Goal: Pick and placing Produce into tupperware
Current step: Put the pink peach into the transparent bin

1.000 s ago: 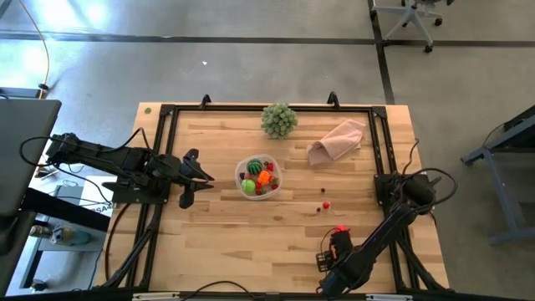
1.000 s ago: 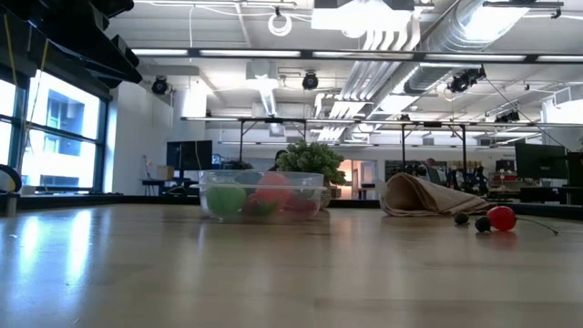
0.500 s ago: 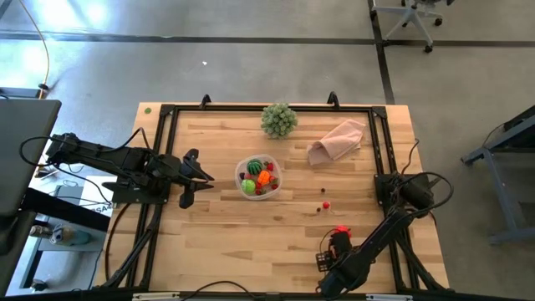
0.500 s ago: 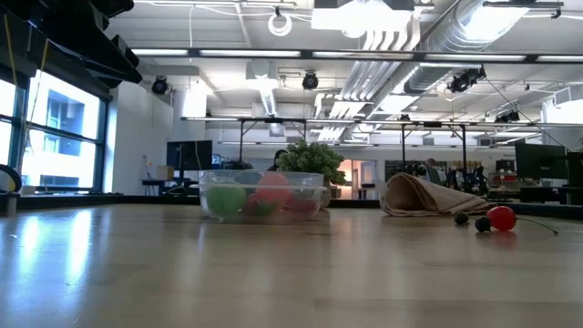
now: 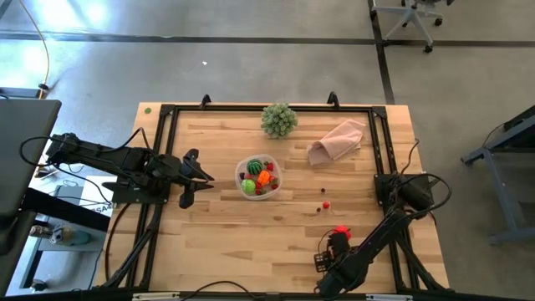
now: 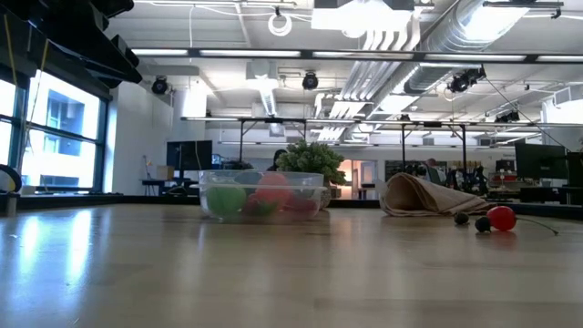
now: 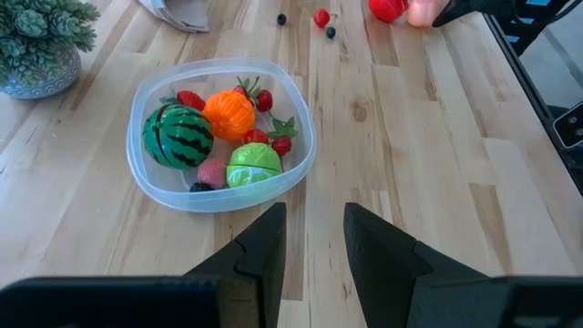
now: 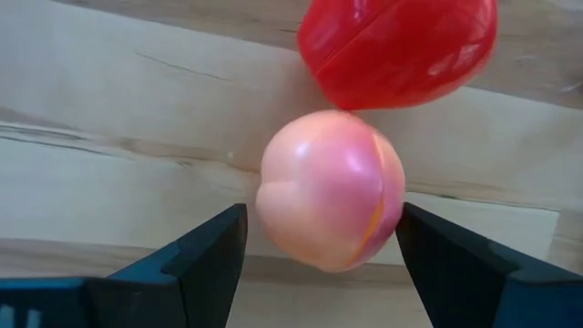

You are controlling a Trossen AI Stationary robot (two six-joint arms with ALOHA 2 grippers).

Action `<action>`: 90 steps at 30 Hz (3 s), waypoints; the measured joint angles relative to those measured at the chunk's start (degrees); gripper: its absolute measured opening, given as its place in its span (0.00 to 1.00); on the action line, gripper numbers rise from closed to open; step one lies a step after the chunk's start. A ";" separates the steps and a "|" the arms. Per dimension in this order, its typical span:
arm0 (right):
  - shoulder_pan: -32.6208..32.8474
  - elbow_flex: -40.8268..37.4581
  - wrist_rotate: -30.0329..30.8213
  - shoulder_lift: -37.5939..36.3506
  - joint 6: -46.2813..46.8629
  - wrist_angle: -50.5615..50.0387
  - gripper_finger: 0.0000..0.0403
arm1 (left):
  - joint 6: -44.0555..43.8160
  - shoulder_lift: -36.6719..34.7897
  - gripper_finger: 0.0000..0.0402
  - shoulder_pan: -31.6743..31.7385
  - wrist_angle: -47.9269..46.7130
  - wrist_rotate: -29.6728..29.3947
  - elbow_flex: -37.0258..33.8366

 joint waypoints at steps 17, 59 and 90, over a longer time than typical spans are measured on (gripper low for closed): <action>-3.69 0.00 4.09 0.00 -6.45 2.69 0.68 | 0.02 0.02 0.25 -0.02 0.00 0.01 0.00; -7.08 0.00 1.46 0.04 -26.55 9.13 0.68 | 0.00 0.02 0.25 -0.02 0.00 0.01 0.00; -7.06 0.00 4.68 -0.15 -27.01 9.03 0.60 | 0.02 0.02 0.25 -0.02 -0.01 0.01 0.00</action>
